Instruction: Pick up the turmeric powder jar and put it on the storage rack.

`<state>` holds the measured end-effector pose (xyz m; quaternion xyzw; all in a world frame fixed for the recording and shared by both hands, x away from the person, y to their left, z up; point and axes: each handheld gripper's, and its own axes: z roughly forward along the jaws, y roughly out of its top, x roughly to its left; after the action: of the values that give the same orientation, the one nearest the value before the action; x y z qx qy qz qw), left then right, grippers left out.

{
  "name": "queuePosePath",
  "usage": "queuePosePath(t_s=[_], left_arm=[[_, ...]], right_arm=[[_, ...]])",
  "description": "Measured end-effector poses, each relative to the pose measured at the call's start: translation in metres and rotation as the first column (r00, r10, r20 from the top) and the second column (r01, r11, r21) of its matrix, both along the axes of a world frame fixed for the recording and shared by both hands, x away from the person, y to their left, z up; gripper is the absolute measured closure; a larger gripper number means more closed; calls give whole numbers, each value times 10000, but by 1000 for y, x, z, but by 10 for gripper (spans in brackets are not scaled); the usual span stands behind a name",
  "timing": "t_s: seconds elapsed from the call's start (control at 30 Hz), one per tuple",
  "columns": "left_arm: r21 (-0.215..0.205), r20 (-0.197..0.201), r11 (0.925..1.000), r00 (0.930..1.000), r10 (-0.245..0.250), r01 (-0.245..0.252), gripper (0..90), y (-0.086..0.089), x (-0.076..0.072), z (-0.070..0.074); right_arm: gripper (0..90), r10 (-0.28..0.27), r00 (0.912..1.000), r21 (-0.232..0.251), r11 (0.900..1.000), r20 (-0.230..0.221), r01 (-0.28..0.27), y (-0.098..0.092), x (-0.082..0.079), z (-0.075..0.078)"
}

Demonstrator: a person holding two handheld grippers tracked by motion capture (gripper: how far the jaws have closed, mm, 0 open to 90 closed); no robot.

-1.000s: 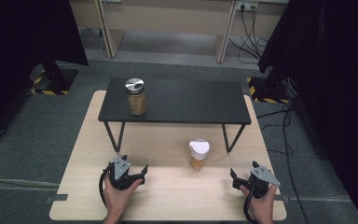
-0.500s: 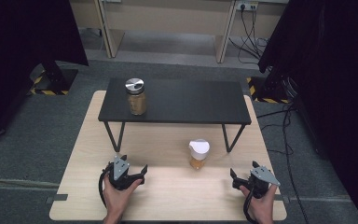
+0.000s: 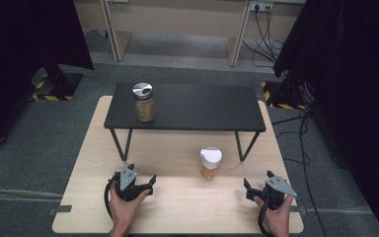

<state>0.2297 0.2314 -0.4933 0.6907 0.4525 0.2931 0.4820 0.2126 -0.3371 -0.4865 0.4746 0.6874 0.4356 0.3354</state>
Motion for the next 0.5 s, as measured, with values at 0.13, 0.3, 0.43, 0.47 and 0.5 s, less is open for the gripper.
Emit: queuePosePath(t_s=[0.13,0.3,0.43,0.47,0.5], left_arm=[[-1,-26,10000,10000,-24,24,56,0,1,0],[-37,-21,10000,10000,-5,5,55,1,0,0],[-42,-29,10000,10000,-47,47,55,1,1,0],[-56,-31,10000,10000,-48,48,55,1,1,0],[-44,-30,10000,10000,-54,53,55,1,1,0]], right_arm=[[31,49,10000,-52,10000,10,-49,0,0,0],[29,343,9994,62,9994,54,-343,-5,1,-1],[24,853,9962,272,9959,181,-858,-10,1,-3],[22,1012,9946,244,9945,230,-1018,-10,1,-4],[22,1184,9927,234,9926,241,-1190,-9,2,-4]])
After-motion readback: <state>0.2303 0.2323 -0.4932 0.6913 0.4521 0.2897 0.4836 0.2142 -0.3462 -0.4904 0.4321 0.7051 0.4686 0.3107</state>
